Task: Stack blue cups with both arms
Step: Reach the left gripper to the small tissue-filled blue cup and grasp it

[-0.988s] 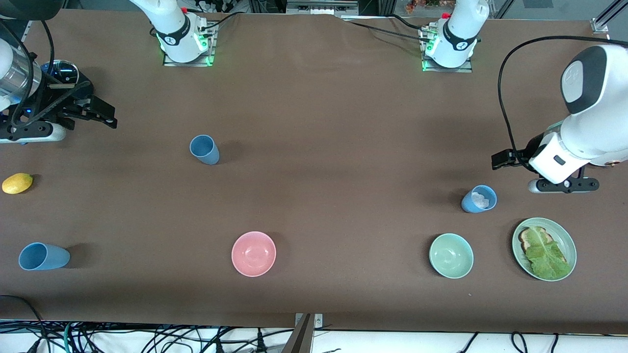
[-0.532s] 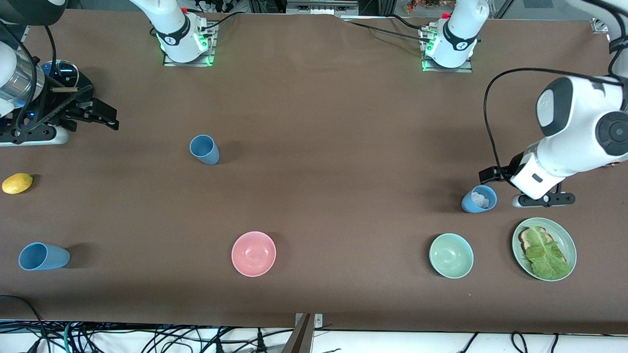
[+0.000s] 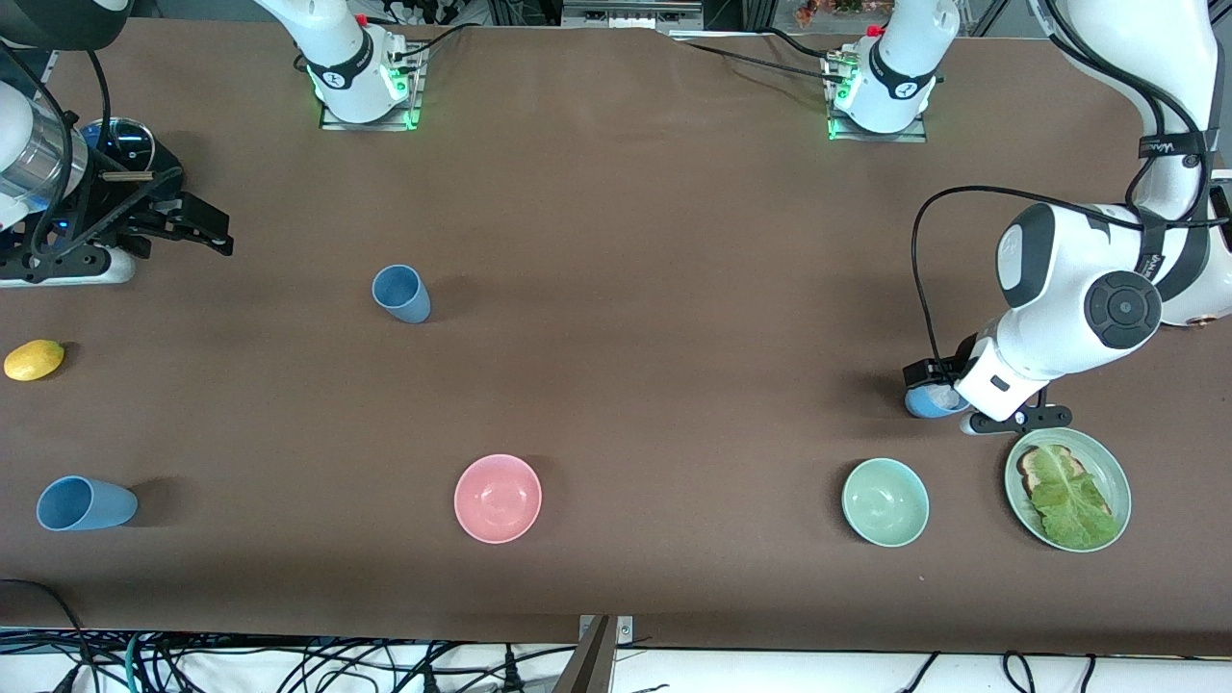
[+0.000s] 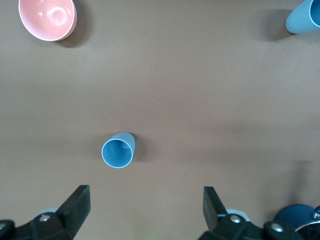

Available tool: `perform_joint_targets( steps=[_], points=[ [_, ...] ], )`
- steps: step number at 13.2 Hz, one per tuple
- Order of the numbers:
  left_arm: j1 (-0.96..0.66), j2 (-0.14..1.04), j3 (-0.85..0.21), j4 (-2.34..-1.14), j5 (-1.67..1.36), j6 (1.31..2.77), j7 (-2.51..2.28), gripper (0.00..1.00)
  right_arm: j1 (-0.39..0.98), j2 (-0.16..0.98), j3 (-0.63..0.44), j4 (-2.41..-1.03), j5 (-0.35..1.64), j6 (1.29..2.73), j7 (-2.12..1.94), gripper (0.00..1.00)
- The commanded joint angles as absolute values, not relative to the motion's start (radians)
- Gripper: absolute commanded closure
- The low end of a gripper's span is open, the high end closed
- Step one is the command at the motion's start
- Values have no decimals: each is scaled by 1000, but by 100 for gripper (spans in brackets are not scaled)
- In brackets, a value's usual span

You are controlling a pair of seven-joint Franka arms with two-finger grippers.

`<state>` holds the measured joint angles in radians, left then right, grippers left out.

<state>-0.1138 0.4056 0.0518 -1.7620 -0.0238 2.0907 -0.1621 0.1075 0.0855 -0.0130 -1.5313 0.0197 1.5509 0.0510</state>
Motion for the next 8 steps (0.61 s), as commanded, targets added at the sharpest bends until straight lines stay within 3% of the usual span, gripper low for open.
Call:
perform_joint_targets(
  steps=[1, 8],
  points=[
    [-123, 448, 60, -1746, -55, 2138, -167, 0, 109, 77, -11, -1537, 8, 1551, 40, 0],
    [-126, 502, 60, -1772, -106, 2247, -167, 0, 110, 77, -11, -1540, 9, 1549, 40, 0]
  ],
)
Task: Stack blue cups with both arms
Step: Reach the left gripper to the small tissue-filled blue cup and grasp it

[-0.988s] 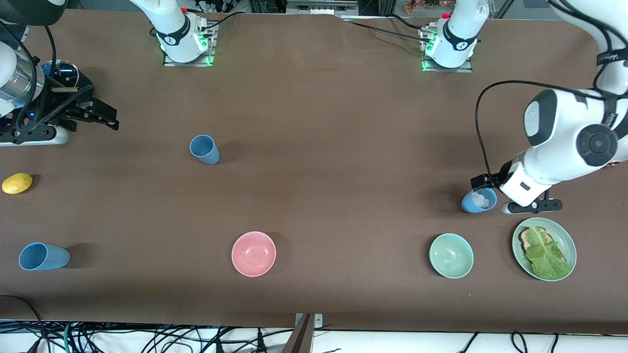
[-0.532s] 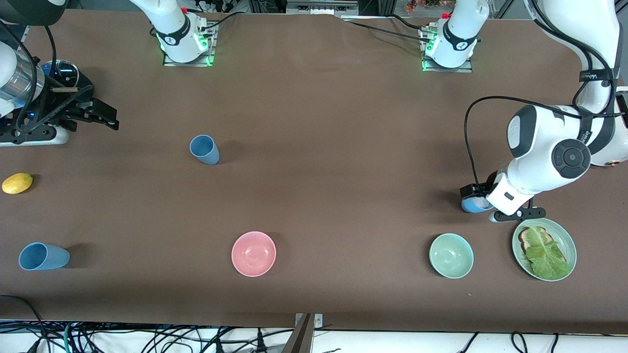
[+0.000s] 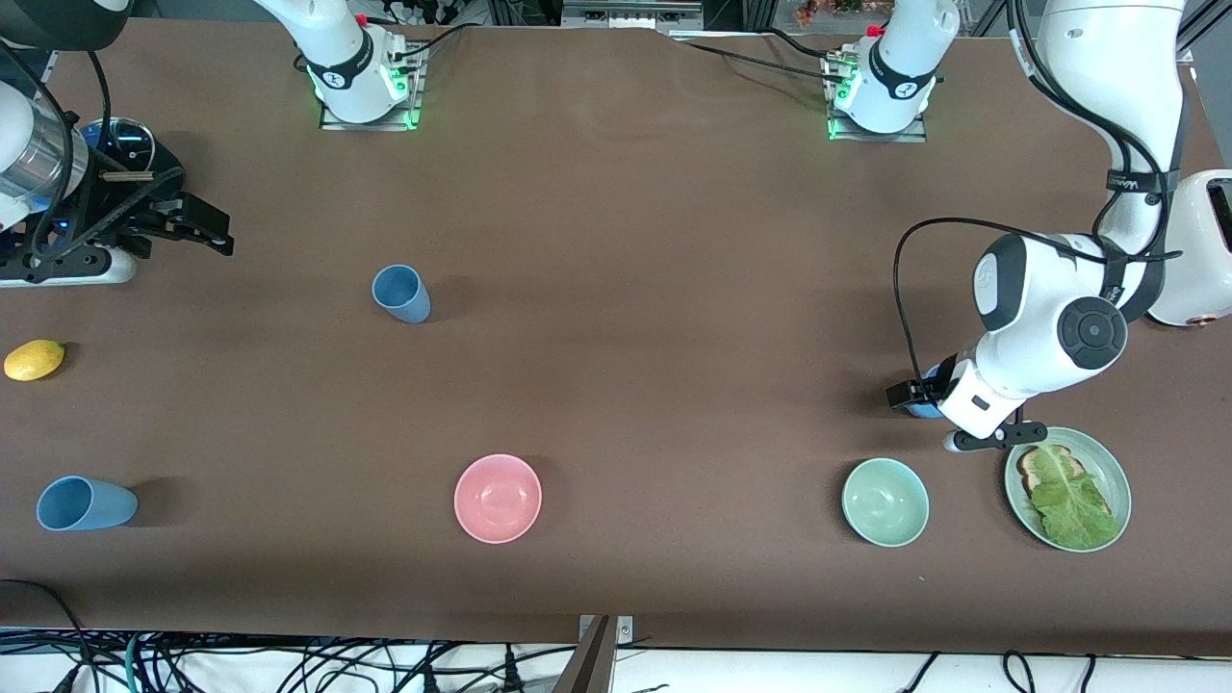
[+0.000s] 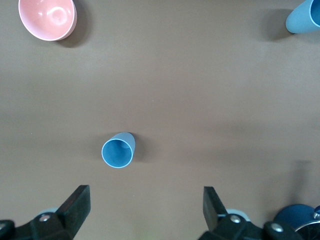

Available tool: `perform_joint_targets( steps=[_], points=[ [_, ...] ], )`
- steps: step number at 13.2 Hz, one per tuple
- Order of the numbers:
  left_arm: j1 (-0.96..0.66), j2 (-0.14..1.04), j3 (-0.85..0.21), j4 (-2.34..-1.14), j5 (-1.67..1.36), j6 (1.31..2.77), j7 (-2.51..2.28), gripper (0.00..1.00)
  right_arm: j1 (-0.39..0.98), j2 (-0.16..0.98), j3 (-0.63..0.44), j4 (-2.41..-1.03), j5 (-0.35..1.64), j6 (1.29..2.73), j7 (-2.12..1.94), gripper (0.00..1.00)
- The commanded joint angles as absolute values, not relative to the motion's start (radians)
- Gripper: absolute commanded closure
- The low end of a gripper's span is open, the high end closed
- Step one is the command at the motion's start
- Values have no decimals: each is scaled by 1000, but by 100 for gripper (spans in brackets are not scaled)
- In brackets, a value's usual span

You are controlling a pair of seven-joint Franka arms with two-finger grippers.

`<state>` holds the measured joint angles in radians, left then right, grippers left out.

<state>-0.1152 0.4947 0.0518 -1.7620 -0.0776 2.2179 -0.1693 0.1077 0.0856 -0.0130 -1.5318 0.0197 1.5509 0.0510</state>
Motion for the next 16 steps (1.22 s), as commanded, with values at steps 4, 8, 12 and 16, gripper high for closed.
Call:
perform_joint_targets(
  steps=[4, 8, 12, 16],
  points=[
    [-123, 495, 61, -1802, -104, 2250, -153, 0, 112, 77, -11, -1540, 9, 1549, 40, 0],
    [-130, 502, 61, -1897, -95, 2377, -153, 0, 112, 75, -11, -1540, 9, 1548, 40, 0],
    [-130, 512, 61, -1893, -95, 2382, -153, 2, 110, 75, -11, -1540, 9, 1548, 40, 0],
    [-132, 511, 61, -1891, -95, 2382, -164, 77, 115, 77, -11, -1540, 9, 1549, 40, 0]
  ],
)
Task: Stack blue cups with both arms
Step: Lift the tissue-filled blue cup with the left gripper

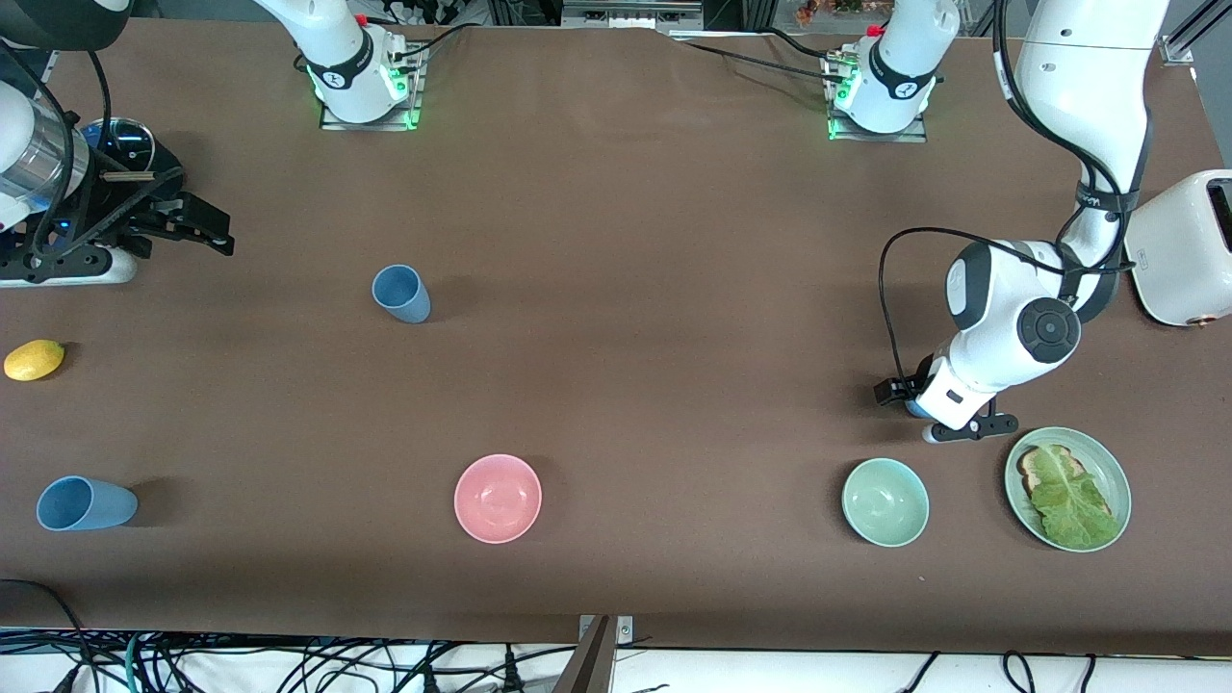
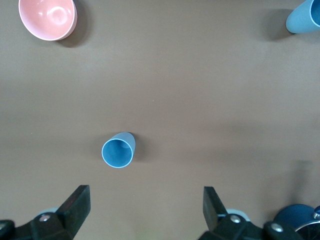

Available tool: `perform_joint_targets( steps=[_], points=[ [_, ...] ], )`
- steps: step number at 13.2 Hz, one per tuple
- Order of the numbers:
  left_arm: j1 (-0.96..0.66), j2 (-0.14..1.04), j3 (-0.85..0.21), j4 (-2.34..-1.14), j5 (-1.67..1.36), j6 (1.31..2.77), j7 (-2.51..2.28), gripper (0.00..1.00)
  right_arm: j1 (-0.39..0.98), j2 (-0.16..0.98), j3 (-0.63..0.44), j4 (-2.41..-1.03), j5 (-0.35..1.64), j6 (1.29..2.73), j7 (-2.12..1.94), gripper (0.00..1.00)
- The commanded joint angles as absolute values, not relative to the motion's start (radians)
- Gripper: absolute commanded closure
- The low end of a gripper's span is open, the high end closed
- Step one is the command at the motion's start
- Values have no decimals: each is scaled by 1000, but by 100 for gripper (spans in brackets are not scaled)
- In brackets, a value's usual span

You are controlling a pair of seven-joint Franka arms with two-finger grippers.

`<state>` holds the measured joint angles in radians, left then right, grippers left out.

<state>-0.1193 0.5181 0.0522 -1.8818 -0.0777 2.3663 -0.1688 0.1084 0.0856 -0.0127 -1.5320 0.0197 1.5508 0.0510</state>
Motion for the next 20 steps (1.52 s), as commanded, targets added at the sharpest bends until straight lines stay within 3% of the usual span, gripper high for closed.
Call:
perform_joint_targets(
  steps=[1, 2, 14, 20],
  points=[
    [-132, 511, 61, -1891, -95, 2382, -164, 96, 115, 77, -11, -1540, 9, 1549, 40, 0],
    [-133, 512, 61, -1891, -95, 2382, -166, 100, 115, 77, -11, -1540, 9, 1549, 40, 0],
    [-141, 515, 61, -1885, -86, 2373, -158, 100, 115, 77, -11, -1540, 9, 1549, 40, 0],
    [-138, 477, 61, -1813, -86, 2256, -158, 100, 117, 89, -11, -1549, 11, 1562, 40, 0]
  ],
)
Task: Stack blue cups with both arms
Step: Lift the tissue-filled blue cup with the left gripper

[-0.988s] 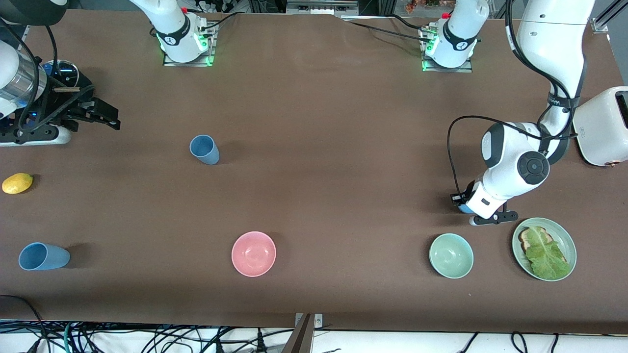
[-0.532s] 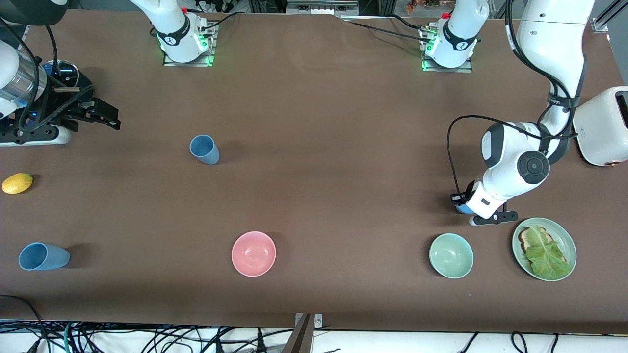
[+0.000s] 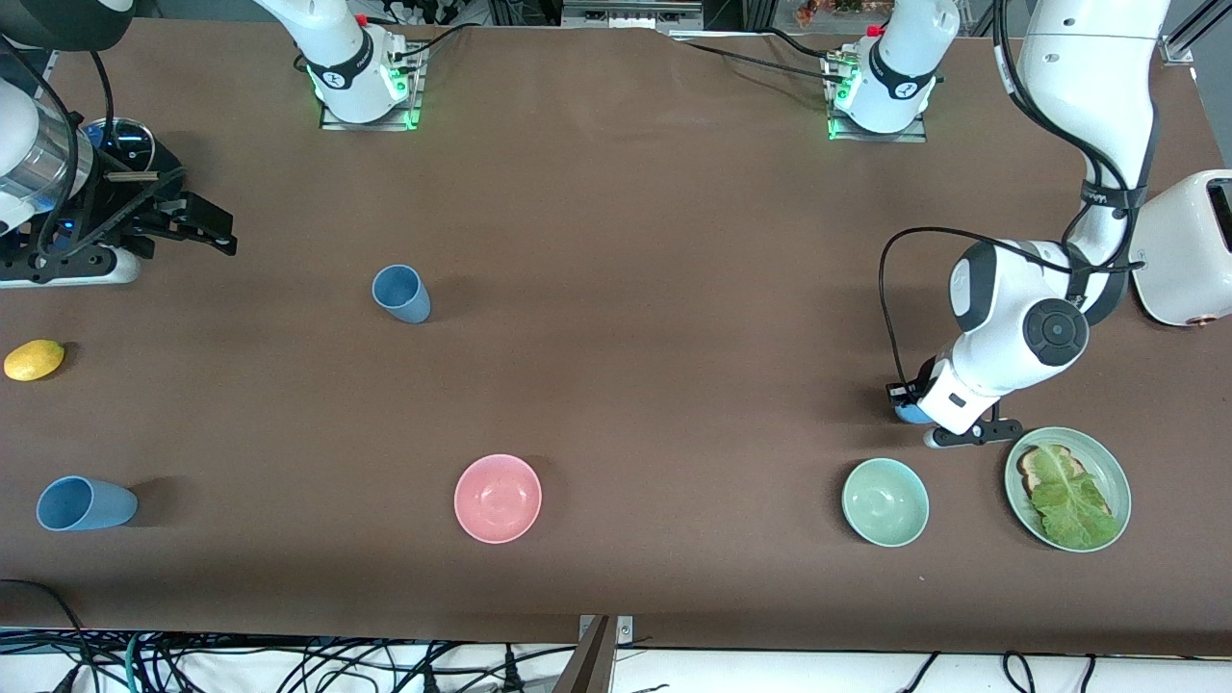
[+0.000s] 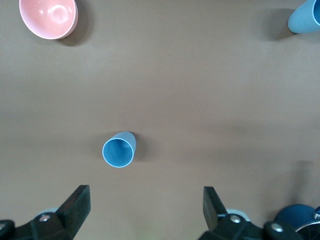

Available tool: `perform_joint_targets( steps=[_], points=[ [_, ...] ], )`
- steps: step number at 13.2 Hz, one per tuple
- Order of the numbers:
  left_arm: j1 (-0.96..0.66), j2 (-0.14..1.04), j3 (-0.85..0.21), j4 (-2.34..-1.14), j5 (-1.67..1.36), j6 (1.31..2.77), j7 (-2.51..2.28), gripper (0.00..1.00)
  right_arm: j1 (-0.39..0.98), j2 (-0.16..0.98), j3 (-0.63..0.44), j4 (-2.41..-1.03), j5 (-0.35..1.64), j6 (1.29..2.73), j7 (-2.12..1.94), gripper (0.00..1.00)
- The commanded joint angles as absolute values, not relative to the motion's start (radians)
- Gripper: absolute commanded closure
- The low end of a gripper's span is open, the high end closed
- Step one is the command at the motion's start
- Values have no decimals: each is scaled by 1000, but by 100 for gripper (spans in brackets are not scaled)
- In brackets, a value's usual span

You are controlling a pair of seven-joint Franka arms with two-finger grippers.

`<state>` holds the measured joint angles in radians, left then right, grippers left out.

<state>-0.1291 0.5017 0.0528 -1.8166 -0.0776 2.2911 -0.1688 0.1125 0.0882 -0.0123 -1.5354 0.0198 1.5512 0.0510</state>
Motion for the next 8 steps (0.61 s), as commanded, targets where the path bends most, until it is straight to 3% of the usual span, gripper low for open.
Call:
perform_joint_targets(
  steps=[1, 8],
  points=[
    [-138, 477, 61, -1812, -86, 2256, -158, 100, 117, 98, -9, -1565, 14, 1578, 40, 0],
    [-172, 387, 13, -1799, -92, 2140, -277, 100, 204, 204, 2, -1626, 17, 1756, 95, 0]
  ],
)
